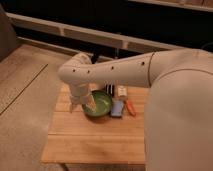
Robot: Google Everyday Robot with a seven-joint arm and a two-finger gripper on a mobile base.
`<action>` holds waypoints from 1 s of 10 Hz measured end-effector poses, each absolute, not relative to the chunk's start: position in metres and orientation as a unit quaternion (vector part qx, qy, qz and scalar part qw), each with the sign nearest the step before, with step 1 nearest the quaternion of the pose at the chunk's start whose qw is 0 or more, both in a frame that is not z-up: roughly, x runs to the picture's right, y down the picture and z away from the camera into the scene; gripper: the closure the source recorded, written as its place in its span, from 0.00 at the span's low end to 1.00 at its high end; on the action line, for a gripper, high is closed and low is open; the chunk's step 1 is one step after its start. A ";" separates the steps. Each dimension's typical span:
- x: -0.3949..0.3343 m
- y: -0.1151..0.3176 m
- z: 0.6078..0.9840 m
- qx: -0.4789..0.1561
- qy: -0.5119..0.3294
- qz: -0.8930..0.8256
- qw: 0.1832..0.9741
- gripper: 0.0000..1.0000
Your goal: Drag the pepper across the table
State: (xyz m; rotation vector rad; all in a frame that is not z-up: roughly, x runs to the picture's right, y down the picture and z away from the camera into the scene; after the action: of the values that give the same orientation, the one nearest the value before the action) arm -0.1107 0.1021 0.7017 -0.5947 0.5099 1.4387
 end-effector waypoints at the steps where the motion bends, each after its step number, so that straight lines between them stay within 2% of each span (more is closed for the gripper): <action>1: -0.111 0.102 0.702 -0.265 0.227 0.642 0.683 0.35; 7: -0.111 0.101 0.702 -0.264 0.227 0.641 0.684 0.35; 9: -0.112 0.082 0.704 -0.259 0.194 0.646 0.692 0.35; 10: -0.113 0.058 0.706 -0.252 0.157 0.644 0.705 0.35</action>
State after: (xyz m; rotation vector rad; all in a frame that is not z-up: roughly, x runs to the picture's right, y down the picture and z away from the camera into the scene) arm -0.1125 0.0584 0.7058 -0.5609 0.3494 1.4320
